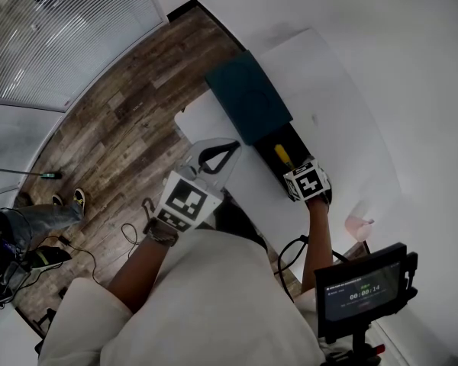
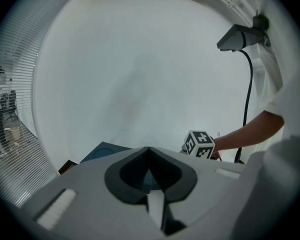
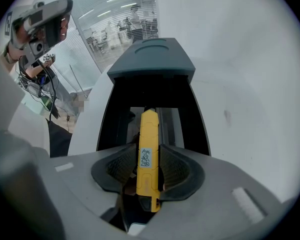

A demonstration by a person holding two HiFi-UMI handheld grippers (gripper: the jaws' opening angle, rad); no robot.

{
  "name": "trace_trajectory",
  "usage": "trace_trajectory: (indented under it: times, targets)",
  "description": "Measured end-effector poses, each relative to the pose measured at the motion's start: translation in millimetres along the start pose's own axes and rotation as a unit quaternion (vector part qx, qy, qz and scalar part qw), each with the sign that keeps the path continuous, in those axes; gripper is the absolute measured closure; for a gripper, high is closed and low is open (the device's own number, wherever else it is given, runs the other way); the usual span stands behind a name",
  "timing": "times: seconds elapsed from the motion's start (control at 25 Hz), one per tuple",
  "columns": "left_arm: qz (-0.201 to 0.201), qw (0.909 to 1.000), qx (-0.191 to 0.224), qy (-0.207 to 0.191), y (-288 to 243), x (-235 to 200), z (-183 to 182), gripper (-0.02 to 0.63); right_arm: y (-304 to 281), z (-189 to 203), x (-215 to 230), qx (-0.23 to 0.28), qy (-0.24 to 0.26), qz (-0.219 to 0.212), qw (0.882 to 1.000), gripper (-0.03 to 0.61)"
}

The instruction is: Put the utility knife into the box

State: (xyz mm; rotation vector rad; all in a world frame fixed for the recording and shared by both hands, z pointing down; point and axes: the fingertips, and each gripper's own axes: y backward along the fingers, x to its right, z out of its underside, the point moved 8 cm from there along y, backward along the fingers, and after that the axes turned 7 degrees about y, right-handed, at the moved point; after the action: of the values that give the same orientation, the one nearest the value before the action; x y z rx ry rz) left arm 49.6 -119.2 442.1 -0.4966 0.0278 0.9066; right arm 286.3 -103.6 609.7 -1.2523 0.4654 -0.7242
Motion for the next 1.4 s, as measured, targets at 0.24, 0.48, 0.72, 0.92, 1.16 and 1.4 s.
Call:
trace_trajectory:
  times: [0.24, 0.48, 0.72, 0.92, 1.16, 1.4]
  targets:
    - [0.0, 1.0, 0.0, 0.002, -0.9, -1.0, -0.4, 0.615, -0.1, -0.2, 1.1, 0.006, -0.003, -0.001, 1.0, 0.424]
    - [0.004, 1.0, 0.001, 0.001, -3.1, -0.3, -4.9, 0.615, 3.1, 0.6, -0.3, 0.017, -0.017, 0.006, 1.0, 0.379]
    - [0.01, 0.9999, 0.001, 0.004, -5.7, -3.3, -6.3, 0.615, 15.0, -1.3, 14.4, 0.034, -0.034, 0.036, 0.998, 0.36]
    - [0.03, 0.9996, 0.0, 0.0, -16.8, -3.4, -8.9, 0.615, 24.9, -0.3, 22.8, 0.05, -0.061, 0.04, 0.996, 0.364]
    - [0.05, 0.9987, 0.002, -0.001, -16.8, -2.8, -12.3, 0.615, 46.1, -2.5, 16.7, 0.102, -0.118, 0.046, 0.987, 0.407]
    - [0.085, 0.9961, 0.015, -0.017, -10.6, 9.6, -17.7, 0.615, 79.2, 4.9, -1.2, 0.145, -0.156, 0.091, 0.973, 0.455]
